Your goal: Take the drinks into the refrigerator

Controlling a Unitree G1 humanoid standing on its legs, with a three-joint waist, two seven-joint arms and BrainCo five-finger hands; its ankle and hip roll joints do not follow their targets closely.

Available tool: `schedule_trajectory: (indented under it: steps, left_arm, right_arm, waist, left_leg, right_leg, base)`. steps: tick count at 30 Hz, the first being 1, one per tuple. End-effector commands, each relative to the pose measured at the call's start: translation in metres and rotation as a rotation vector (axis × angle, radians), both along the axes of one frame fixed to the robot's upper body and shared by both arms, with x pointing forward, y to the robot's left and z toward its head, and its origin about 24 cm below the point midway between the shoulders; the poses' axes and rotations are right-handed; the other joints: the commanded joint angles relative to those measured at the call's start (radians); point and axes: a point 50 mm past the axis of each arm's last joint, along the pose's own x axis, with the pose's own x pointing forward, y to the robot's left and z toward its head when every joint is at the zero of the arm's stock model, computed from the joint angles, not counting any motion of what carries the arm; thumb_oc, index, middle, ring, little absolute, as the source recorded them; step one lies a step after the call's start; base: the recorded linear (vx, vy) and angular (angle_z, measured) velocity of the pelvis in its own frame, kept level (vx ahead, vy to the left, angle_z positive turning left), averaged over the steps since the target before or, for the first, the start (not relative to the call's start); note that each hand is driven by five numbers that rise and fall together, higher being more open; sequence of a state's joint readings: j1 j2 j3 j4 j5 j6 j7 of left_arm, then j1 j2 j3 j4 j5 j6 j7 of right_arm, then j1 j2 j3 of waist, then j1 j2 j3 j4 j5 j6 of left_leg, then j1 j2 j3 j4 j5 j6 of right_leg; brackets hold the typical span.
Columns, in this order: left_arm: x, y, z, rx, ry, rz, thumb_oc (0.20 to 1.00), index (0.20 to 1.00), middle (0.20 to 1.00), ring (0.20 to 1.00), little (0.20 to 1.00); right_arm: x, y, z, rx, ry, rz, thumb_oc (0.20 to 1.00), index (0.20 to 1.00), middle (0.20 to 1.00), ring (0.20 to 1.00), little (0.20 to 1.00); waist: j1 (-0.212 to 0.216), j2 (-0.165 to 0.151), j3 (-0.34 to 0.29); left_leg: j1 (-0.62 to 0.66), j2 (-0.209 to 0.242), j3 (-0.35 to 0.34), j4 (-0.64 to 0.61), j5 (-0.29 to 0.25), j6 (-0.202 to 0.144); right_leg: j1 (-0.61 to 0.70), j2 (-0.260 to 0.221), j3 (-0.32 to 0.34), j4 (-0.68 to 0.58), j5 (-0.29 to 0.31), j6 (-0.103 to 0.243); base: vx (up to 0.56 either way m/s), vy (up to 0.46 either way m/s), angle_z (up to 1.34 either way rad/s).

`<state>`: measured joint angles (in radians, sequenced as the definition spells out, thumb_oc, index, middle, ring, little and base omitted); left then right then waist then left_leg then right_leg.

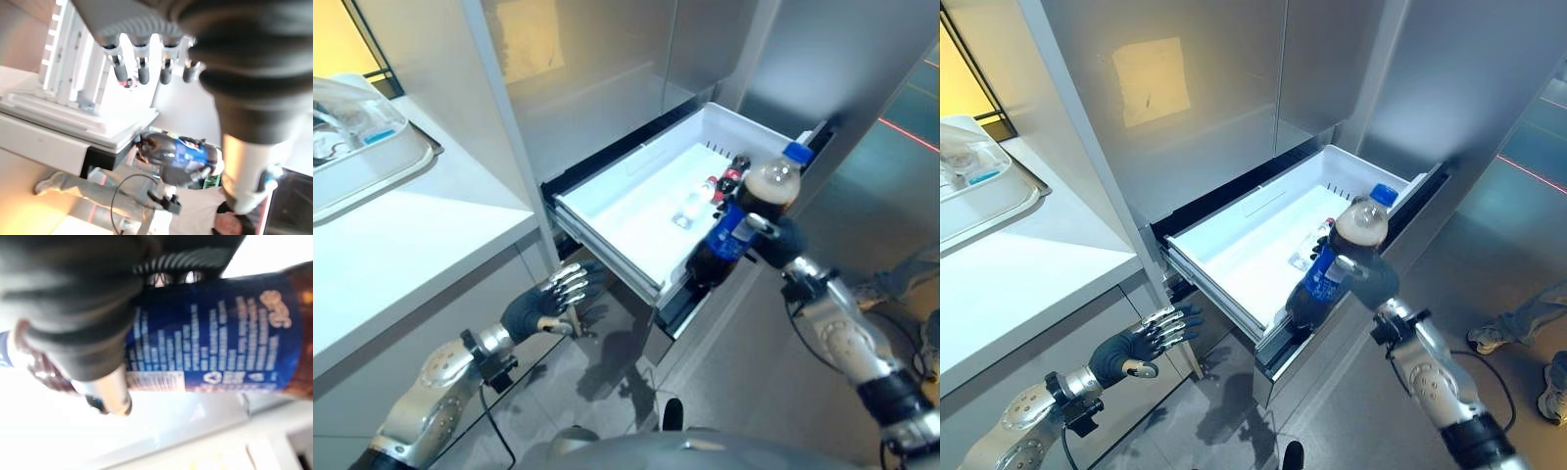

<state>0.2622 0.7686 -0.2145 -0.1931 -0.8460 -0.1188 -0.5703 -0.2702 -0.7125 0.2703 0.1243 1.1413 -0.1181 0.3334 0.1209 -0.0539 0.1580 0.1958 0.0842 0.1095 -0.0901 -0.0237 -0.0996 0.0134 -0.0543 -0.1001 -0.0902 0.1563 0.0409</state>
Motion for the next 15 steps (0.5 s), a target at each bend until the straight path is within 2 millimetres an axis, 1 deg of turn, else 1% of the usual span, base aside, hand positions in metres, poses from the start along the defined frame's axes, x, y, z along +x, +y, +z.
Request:
schedule_trajectory:
  steps: [1,3,4,5,6,8,9,11,15]
  left_arm:
    - [0.009,-0.009,0.028,-0.046,-0.104,-0.086,1.0,1.0,1.0,1.0,1.0]
    - [0.012,-0.015,0.033,-0.067,-0.109,-0.108,1.0,1.0,1.0,1.0,1.0]
    - [0.012,-0.017,0.035,-0.071,-0.108,-0.127,1.0,1.0,1.0,1.0,1.0]
    - [0.012,-0.019,0.036,-0.077,-0.111,-0.133,1.0,1.0,1.0,1.0,1.0]
    - [0.011,-0.021,0.037,-0.08,-0.102,-0.148,1.0,1.0,1.0,1.0,1.0]
    - [0.011,-0.023,0.039,-0.09,-0.092,-0.166,1.0,1.0,1.0,1.0,1.0]
    - [0.01,-0.026,0.037,-0.107,-0.077,-0.171,1.0,1.0,1.0,1.0,1.0]
    - [0.01,-0.028,0.037,-0.108,-0.062,-0.191,1.0,1.0,1.0,1.0,1.0]
    - [0.012,-0.03,0.043,-0.092,-0.076,-0.216,1.0,1.0,1.0,1.0,1.0]
  right_arm:
    - [0.035,0.009,0.111,-0.049,-0.406,-0.028,0.2,0.2,0.2,0.2,0.2]
    - [0.047,0.018,0.135,-0.133,-0.451,-0.022,0.2,0.2,0.2,0.2,0.2]
    - [0.049,0.023,0.147,-0.18,-0.481,-0.014,0.2,0.2,0.2,0.2,0.2]
    - [0.052,0.026,0.153,-0.195,-0.488,-0.015,0.2,0.2,0.2,0.2,0.2]
    - [0.055,0.033,0.165,-0.246,-0.518,-0.005,0.2,0.2,0.2,0.2,0.2]
    - [0.056,0.045,0.185,-0.306,-0.577,0.012,0.2,0.2,0.2,0.2,0.2]
    - [0.058,0.051,0.194,-0.302,-0.598,0.008,0.2,0.2,0.2,0.2,0.2]
    - [0.06,0.06,0.21,-0.326,-0.633,0.009,0.2,0.2,0.2,0.2,0.2]
    - [0.067,0.073,0.23,-0.391,-0.668,-0.012,0.2,0.2,0.2,0.2,0.2]
  waist:
    - [0.042,-0.024,0.03]
    - [0.052,-0.031,0.046]
    - [0.057,-0.037,0.054]
    - [0.058,-0.037,0.06]
    - [0.063,-0.041,0.067]
    - [0.065,-0.048,0.08]
    - [0.069,-0.051,0.089]
    - [0.075,-0.055,0.101]
    - [0.083,-0.063,0.123]
  left_leg:
    - [-0.038,-0.059,-0.036,0.004,-0.033,0.093]
    - [-0.053,-0.059,-0.034,0.007,-0.027,0.093]
    - [-0.064,-0.058,-0.034,0.009,-0.024,0.093]
    - [-0.072,-0.059,-0.034,0.01,-0.021,0.094]
    - [-0.08,-0.058,-0.032,0.011,-0.017,0.094]
    - [-0.097,-0.057,-0.031,0.013,-0.012,0.094]
    - [-0.108,-0.057,-0.031,0.015,-0.009,0.094]
    - [-0.125,-0.058,-0.034,0.017,-0.003,0.094]
    - [-0.149,-0.06,-0.035,0.021,0.005,0.095]
  right_leg:
    - [0.008,-0.019,-0.006,0.151,-0.128,0.057]
    - [-0.005,-0.015,-0.005,0.15,-0.123,0.057]
    - [-0.013,-0.014,-0.003,0.15,-0.12,0.056]
    - [-0.02,-0.012,-0.002,0.15,-0.119,0.056]
    - [-0.025,-0.01,0.0,0.148,-0.115,0.056]
    - [-0.042,-0.008,0.003,0.149,-0.111,0.056]
    - [-0.052,-0.007,0.004,0.149,-0.108,0.056]
    - [-0.064,-0.006,0.003,0.149,-0.104,0.056]
    - [-0.084,-0.007,0.003,0.147,-0.095,0.057]
  base:
    - [-0.04,-0.014,-0.03]
    - [-0.07,-0.014,-0.01]
    - [-0.07,-0.017,-0.05]
    - [-0.06,-0.01,-0.07]
    - [-0.06,-0.005,-0.11]
    - [-0.06,-0.005,-0.06]
    - [-0.05,-0.004,-0.03]
    - [-0.03,-0.003,-0.01]
    - [-0.02,0.005,0.02]
